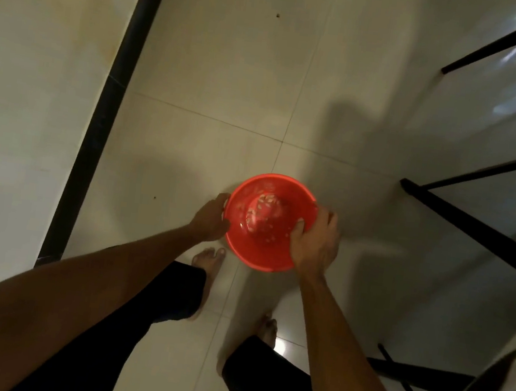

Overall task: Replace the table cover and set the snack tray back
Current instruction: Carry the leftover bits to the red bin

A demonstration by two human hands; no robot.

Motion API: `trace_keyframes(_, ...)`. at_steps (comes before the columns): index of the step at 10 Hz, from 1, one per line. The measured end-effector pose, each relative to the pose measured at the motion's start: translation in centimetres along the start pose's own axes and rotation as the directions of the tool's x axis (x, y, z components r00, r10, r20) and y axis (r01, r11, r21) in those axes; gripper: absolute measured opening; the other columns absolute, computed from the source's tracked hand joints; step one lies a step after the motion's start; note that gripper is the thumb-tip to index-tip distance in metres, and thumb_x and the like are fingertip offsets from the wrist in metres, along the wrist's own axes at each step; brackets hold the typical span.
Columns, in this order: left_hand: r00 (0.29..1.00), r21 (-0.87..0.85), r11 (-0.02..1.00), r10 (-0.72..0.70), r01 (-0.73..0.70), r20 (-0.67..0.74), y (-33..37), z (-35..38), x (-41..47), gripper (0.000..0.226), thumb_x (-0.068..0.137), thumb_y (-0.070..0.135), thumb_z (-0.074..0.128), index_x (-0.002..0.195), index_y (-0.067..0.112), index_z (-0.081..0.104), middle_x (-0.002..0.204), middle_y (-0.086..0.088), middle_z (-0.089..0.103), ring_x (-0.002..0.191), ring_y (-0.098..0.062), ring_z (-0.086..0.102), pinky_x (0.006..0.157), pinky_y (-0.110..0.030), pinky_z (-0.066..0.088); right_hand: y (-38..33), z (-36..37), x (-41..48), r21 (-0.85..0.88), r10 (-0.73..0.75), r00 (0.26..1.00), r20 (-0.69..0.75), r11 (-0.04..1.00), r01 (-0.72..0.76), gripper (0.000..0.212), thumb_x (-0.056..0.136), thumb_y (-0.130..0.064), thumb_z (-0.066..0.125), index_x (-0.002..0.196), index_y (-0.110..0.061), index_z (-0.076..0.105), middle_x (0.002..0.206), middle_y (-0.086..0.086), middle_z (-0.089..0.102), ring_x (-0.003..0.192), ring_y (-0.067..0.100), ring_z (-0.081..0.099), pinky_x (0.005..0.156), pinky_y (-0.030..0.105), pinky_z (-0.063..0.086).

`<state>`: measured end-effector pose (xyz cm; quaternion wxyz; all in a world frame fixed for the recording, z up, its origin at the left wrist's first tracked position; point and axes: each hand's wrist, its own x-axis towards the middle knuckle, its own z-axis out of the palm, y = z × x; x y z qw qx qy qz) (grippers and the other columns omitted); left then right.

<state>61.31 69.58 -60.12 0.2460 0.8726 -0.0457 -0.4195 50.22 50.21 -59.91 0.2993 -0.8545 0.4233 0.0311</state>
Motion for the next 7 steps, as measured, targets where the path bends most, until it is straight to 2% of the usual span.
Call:
trace_keyframes(1, 0.998, -0.031, 0.998, -0.060, 0.060, 0.013, 0.3, 0.2, -0.3, 0.075, 0.072, 0.032, 0.047, 0.144, 0.014, 0.038, 0.114, -0.017, 0.067, 0.098, -0.040, 0.068, 0.084, -0.050, 0.057, 1.5, 0.4, 0.1, -0.043, 0.127, 0.975, 0.184, 0.992, -0.121, 0.060, 0.091, -0.016, 0.061, 0.148, -0.018, 0.044, 0.138, 0.014, 0.051, 0.121, 0.040, 0.053, 0.091, 0.049, 0.051)
trace_keyframes(2, 0.995, 0.014, 0.995, -0.096, 0.095, 0.033, 0.0, 0.5, -0.6, 0.075, 0.069, 0.034, 0.044, 0.140, 0.010, 0.037, 0.111, -0.021, 0.067, 0.094, -0.044, 0.067, 0.085, -0.051, 0.056, 1.9, 0.5, -0.1, -0.022, 0.198, 0.920, 0.338, 0.979, -0.203, 0.067, 0.094, -0.014, 0.051, 0.156, -0.032, 0.031, 0.142, 0.010, 0.052, 0.118, 0.042, 0.060, 0.093, 0.050, 0.051)
trace_keyframes(3, 0.988, 0.047, 0.987, -0.153, 0.152, 0.030, -0.7, 0.4, -1.0, 0.071, 0.068, 0.034, 0.043, 0.135, 0.009, 0.040, 0.110, -0.022, 0.067, 0.097, -0.046, 0.066, 0.086, -0.050, 0.054, 1.8, 0.4, -0.8, -0.051, 0.232, 0.899, 0.372, 0.972, -0.230, 0.060, 0.099, -0.025, 0.048, 0.155, -0.038, 0.030, 0.142, 0.007, 0.054, 0.121, 0.040, 0.059, 0.098, 0.047, 0.048)
trace_keyframes(4, 0.985, 0.018, 0.986, -0.165, 0.165, 0.040, -1.0, 0.6, -0.6, 0.059, 0.082, 0.027, 0.054, 0.137, 0.011, 0.042, 0.114, -0.020, 0.067, 0.098, -0.043, 0.066, 0.087, -0.048, 0.054, 1.9, 0.6, -1.0, -0.049, 0.243, 0.899, 0.365, 0.969, -0.242, 0.057, 0.101, -0.028, 0.045, 0.155, -0.036, 0.028, 0.142, 0.009, 0.054, 0.120, 0.042, 0.059, 0.097, 0.046, 0.048)
trace_keyframes(5, 0.983, -0.020, 0.985, -0.172, 0.174, 0.064, -0.9, 0.5, 0.1, 0.055, 0.083, 0.019, 0.057, 0.136, 0.013, 0.043, 0.113, -0.018, 0.066, 0.098, -0.042, 0.067, 0.086, -0.050, 0.056, 1.8, 0.9, -0.6, -0.076, 0.250, 0.899, 0.359, 0.968, -0.239, 0.055, 0.102, -0.029, 0.043, 0.154, -0.033, 0.028, 0.141, 0.009, 0.054, 0.118, 0.042, 0.060, 0.095, 0.046, 0.048)
trace_keyframes(6, 0.975, -0.071, 0.975, -0.203, 0.210, 0.093, -1.0, -0.2, -0.2, 0.050, 0.085, 0.014, 0.059, 0.134, 0.013, 0.047, 0.106, -0.018, 0.067, 0.094, -0.042, 0.069, 0.080, -0.049, 0.059, 1.2, -0.1, -0.7, -0.110, 0.279, 0.877, 0.391, 0.960, -0.256, 0.057, 0.100, -0.029, 0.046, 0.154, -0.033, 0.027, 0.141, 0.009, 0.055, 0.120, 0.040, 0.060, 0.096, 0.046, 0.048)
trace_keyframes(7, 0.975, -0.013, 0.976, -0.218, 0.218, 0.035, -1.3, -1.4, -1.1, 0.050, 0.092, 0.013, 0.062, 0.139, 0.011, 0.046, 0.101, -0.015, 0.067, 0.098, -0.038, 0.067, 0.086, -0.043, 0.054, -0.1, -1.9, -1.2, -0.135, 0.296, 0.859, 0.418, 0.955, -0.264, 0.057, 0.095, -0.027, 0.054, 0.149, -0.031, 0.036, 0.136, 0.011, 0.055, 0.120, 0.040, 0.059, 0.095, 0.048, 0.049)
